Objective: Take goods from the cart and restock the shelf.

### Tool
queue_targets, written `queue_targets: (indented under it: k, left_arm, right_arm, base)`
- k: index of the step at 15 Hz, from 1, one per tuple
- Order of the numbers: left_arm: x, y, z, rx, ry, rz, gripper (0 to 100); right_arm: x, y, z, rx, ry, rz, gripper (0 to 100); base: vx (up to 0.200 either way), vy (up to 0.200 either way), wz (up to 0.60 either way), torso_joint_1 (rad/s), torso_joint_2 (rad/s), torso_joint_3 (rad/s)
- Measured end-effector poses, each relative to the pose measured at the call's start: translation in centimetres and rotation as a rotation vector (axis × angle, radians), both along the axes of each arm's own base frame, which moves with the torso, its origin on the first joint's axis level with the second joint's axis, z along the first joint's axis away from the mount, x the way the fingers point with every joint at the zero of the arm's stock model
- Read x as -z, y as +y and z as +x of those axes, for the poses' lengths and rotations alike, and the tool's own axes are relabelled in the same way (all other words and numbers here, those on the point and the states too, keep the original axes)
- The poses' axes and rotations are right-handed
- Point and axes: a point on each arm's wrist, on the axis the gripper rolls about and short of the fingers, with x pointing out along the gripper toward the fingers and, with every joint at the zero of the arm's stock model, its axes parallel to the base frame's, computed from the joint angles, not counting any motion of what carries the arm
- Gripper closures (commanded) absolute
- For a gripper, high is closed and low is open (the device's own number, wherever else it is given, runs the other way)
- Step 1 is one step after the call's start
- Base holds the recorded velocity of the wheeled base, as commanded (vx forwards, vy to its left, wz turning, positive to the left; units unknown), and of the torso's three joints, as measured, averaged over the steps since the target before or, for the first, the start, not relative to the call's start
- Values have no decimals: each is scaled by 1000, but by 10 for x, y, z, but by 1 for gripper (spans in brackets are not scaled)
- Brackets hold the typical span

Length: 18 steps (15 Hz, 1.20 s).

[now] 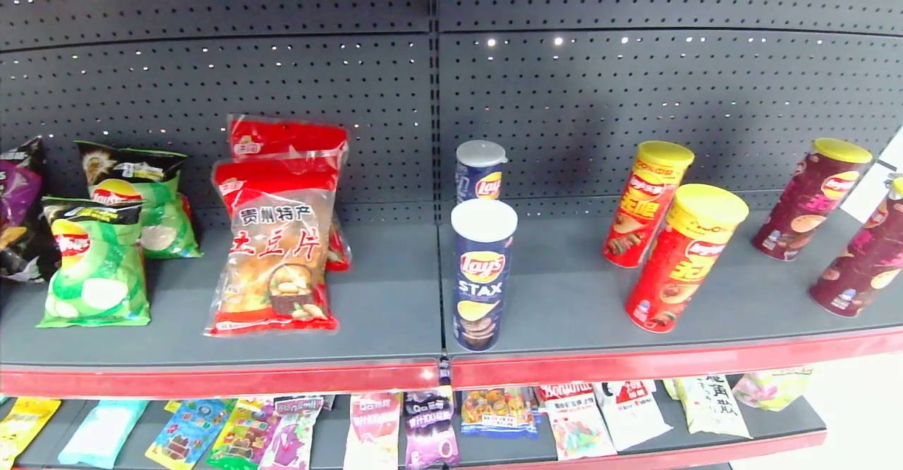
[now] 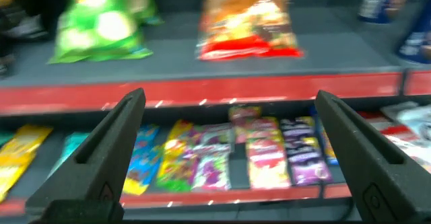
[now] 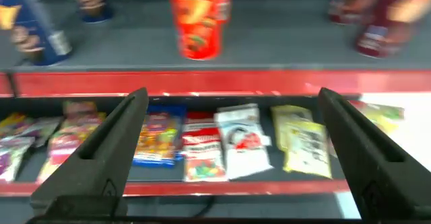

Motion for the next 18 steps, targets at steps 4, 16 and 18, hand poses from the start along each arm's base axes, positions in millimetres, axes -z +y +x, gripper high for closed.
queue_targets:
  k: [4,16,18]
  left_arm:
    - [0,0,0,0,0,0,0]
    - [-125,-2,14,142,-54,-88,0]
    - [-166,-5,61,165,69,-86,0]
  right_arm:
    - [0,0,0,-2,0,1,0]
    - [0,0,0,-1,0,2,0]
    - [0,0,0,-1,0,2,0]
  base:
    - [0,0,0,0,0,0]
    - [0,0,0,0,0,0]
    - [0,0,0,0,0,0]
